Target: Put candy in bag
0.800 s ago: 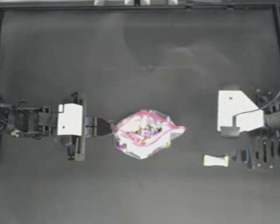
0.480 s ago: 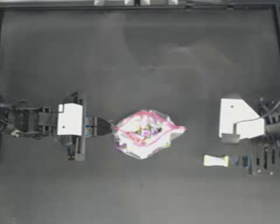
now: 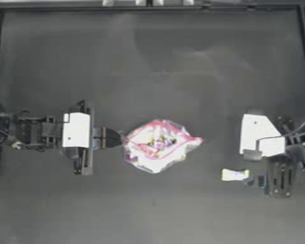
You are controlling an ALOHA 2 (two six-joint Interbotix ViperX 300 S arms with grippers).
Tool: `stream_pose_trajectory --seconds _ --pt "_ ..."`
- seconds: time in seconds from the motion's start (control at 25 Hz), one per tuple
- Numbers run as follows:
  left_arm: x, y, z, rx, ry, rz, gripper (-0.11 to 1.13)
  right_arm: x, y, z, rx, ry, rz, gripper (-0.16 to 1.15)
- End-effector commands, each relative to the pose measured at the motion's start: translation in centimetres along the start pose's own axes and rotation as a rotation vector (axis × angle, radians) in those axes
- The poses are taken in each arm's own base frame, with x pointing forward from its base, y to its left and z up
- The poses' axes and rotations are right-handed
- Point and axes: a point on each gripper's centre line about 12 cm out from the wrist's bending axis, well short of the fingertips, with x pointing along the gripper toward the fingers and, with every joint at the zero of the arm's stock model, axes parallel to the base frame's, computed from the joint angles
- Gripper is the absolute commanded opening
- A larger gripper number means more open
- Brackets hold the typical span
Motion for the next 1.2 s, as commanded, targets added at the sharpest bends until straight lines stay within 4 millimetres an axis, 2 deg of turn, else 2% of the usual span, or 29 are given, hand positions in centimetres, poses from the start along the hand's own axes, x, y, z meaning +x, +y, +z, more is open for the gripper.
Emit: stream_pose_trajectory --seconds 0.04,0.68,1.2 --pt "0.0 0.3 1.3 -0.003 -0.040 0.010 0.05 0.3 0.2 0.2 -0.002 -0.019 0.010 1.00" --pt "0.2 0.2 1.0 -0.006 -0.030 0.007 0.05 4.3 1.2 -0.4 -0.033 0.069 -0.025 0.99" --pt "0.1 0.3 0.9 -0.008 -0.028 0.009 0.05 7.1 1.3 -1.0 -0.025 0.101 -0.046 0.99"
